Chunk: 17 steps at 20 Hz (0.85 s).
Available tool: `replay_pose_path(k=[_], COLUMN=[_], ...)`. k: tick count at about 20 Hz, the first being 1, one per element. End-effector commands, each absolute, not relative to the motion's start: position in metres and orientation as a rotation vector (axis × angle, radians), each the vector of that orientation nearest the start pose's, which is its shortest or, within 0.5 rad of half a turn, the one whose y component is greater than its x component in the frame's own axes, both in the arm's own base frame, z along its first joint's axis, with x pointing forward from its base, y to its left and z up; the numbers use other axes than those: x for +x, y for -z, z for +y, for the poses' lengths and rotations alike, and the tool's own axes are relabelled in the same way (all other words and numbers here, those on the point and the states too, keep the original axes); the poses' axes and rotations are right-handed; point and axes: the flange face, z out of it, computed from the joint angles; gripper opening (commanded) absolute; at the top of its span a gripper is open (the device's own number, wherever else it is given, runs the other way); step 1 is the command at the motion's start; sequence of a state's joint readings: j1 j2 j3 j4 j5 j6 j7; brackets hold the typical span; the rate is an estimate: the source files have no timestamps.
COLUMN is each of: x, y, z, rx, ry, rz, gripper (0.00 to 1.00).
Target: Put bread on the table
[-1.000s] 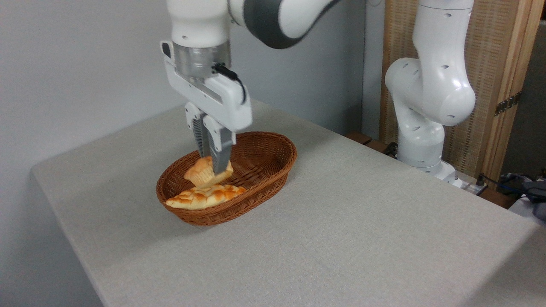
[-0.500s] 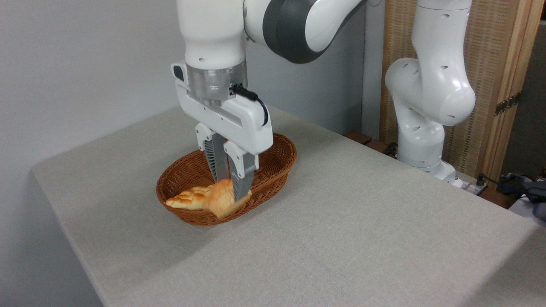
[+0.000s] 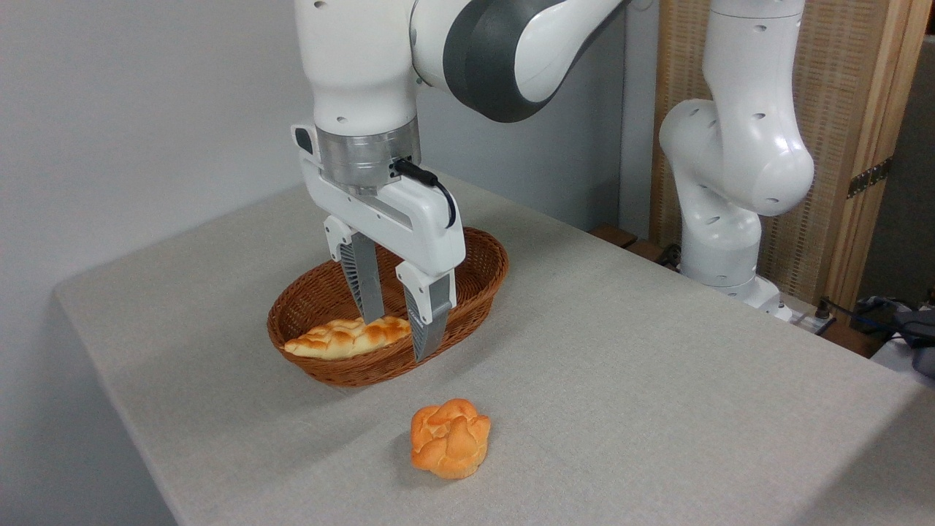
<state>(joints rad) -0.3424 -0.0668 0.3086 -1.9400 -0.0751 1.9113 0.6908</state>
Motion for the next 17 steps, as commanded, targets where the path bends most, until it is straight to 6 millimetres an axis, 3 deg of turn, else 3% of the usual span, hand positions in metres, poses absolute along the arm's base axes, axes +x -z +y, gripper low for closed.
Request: replay_pose_path(k=[1,7,10,12,17], x=[0.542,0.542,0.543,0.546,0.545], y=[-0.525,-0.546,-0.549,-0.567,-0.568], z=[-0.025,-0.061,-0.064,-0.068,-0.075], rx=[-3.002,-2.953,-2.941,-2.924,-2.913], ry=[0.112,0.18,0.19,0.242,0.241], rz=[1.128,1.212,1.227,1.232,1.252], gripper=[1.0,1.0,1.0,1.0,1.0])
